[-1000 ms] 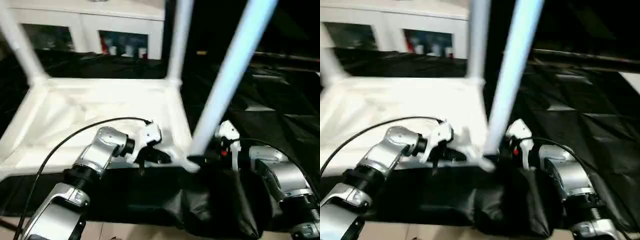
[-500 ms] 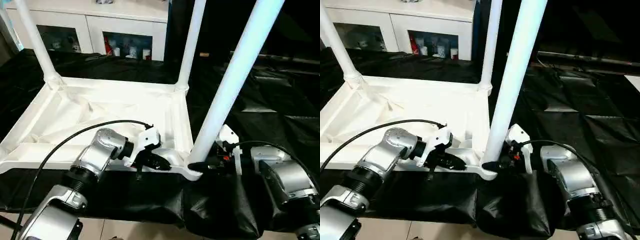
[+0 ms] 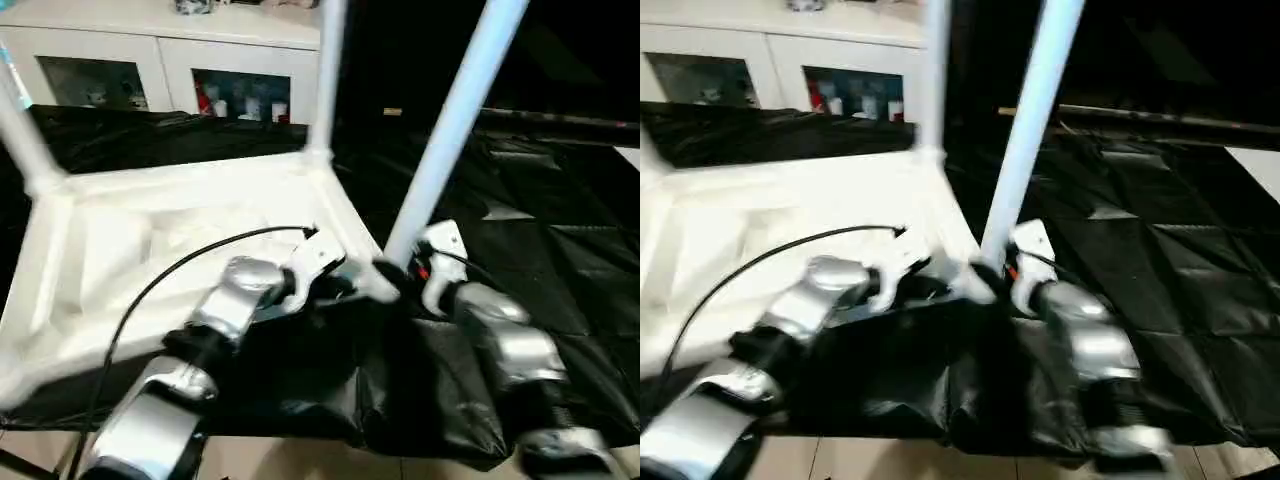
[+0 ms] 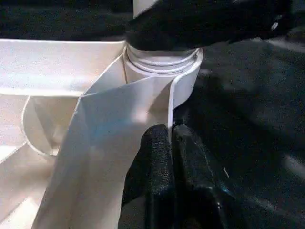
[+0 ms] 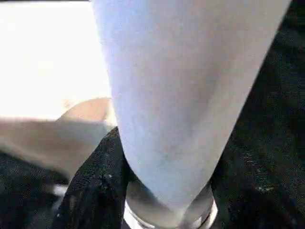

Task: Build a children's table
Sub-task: Rotate leg to tighten

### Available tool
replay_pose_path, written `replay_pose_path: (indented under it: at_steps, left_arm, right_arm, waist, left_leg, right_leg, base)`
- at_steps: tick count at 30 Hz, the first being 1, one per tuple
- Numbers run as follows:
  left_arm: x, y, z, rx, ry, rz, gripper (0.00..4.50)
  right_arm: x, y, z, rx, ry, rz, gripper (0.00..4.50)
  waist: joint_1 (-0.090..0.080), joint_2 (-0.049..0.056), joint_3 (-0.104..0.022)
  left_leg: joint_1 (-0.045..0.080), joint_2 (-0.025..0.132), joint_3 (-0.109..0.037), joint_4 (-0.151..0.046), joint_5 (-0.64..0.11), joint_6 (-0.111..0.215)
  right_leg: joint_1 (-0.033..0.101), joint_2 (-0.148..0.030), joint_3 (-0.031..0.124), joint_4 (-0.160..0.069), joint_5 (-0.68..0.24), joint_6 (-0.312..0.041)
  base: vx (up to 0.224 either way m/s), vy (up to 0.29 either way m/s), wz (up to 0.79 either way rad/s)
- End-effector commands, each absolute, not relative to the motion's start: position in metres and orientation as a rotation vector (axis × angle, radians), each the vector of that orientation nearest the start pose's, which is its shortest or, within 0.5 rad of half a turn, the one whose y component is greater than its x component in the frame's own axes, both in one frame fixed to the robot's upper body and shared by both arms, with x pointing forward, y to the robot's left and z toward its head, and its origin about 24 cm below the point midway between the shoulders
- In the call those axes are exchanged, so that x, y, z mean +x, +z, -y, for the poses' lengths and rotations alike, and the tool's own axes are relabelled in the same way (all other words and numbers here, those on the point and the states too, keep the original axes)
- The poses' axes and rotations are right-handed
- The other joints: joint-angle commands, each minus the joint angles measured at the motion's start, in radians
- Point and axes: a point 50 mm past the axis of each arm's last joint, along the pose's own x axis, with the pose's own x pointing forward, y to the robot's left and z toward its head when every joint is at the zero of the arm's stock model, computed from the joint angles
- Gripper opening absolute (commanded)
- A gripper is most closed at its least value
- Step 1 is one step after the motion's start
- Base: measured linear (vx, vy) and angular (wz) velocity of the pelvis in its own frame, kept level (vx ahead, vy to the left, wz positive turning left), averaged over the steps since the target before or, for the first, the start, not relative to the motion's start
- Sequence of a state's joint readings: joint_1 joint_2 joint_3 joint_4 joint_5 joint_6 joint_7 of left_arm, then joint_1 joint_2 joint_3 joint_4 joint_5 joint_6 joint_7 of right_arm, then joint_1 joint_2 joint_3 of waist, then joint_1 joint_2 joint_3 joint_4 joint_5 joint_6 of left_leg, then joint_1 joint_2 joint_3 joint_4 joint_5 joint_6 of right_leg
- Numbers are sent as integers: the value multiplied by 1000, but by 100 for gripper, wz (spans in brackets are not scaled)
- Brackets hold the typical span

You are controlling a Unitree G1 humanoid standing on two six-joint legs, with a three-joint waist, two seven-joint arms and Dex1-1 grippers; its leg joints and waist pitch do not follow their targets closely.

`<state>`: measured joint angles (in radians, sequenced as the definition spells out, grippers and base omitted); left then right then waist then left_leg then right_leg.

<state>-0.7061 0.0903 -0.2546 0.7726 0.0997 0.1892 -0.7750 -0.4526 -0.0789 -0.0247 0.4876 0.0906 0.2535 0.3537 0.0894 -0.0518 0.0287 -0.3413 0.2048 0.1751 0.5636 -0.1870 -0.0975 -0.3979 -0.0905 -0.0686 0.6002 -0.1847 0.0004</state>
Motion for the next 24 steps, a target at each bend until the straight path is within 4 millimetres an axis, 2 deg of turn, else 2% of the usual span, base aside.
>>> replay_pose_path:
  at_steps: [1, 3, 5, 7, 10, 12, 14, 18, 21, 24]
  left_arm:
    - [343, 48, -46, 289, -963, -364, 0]
    - [337, 46, -35, 292, -1003, -359, 0]
    - [336, 46, -33, 298, -1017, -358, 0]
    - [334, 44, -31, 304, -1028, -363, 0]
    - [335, 43, -35, 312, -1029, -368, 0]
    - [336, 44, -39, 317, -1039, -370, 0]
    - [336, 45, -42, 320, -1054, -376, 0]
    - [335, 46, -53, 334, -1127, -388, 0]
    - [331, 47, -63, 339, -1225, -398, 0]
    - [325, 47, -72, 337, -1314, -429, 0]
  right_arm:
    - [314, 3, 96, 73, 451, -442, 197]
    - [313, 6, 82, 20, 526, -411, 197]
    - [313, 8, 80, 27, 542, -403, 197]
    - [315, 10, 81, 62, 562, -390, 252]
    - [315, 14, 83, 70, 598, -372, 272]
    - [315, 16, 88, 57, 647, -364, 303]
    - [314, 18, 92, 38, 697, -361, 319]
    - [307, 26, 107, -5, 883, -351, 319]
    - [298, 33, 123, -37, 1036, -364, 319]
    - [291, 37, 132, -53, 1139, -381, 319]
  waist:
    - [1, 0, -37]
    - [1, 2, -40]
    - [1, 3, -40]
    - [2, 4, -41]
    - [1, 4, -38]
    - [2, 3, -38]
    - [3, 4, -40]
    - [6, 3, -43]
    - [12, 2, -44]
    - [12, 3, -44]
  left_leg:
    - [-5, 21, -8, -75, -277, -6]
    - [-8, 22, -7, -74, -259, 1]
    - [-9, 21, -6, -74, -246, 9]
    - [-8, 22, -4, -74, -238, 16]
    - [-8, 21, -4, -75, -263, 22]
    - [-8, 21, -4, -75, -269, 23]
    - [-9, 22, -4, -73, -254, 31]
    - [-10, 22, -1, -67, -200, 55]
    - [-10, 23, 0, -64, -185, 80]
    - [-12, 26, -1, -64, -175, 83]
  right_leg:
    - [32, -54, 41, -95, -389, -113]
    - [36, -53, 42, -89, -331, -121]
    - [39, -51, 42, -84, -280, -133]
    - [41, -50, 42, -82, -251, -145]
    - [41, -52, 42, -87, -284, -143]
    - [41, -52, 43, -90, -304, -138]
    - [44, -52, 43, -87, -274, -143]
    - [49, -51, 42, -78, -183, -171]
    - [52, -51, 41, -75, -156, -190]
    - [53, -53, 40, -71, -142, -206]
  base:
    - [0, 0, 0]
    - [0, 0, 0]
    - [0, 0, 0]
    - [0, 0, 0]
    - [0, 0, 0]
    - [0, 0, 0]
    - [0, 0, 0]
    - [0, 0, 0]
    - [0, 0, 0]
    - [0, 0, 0]
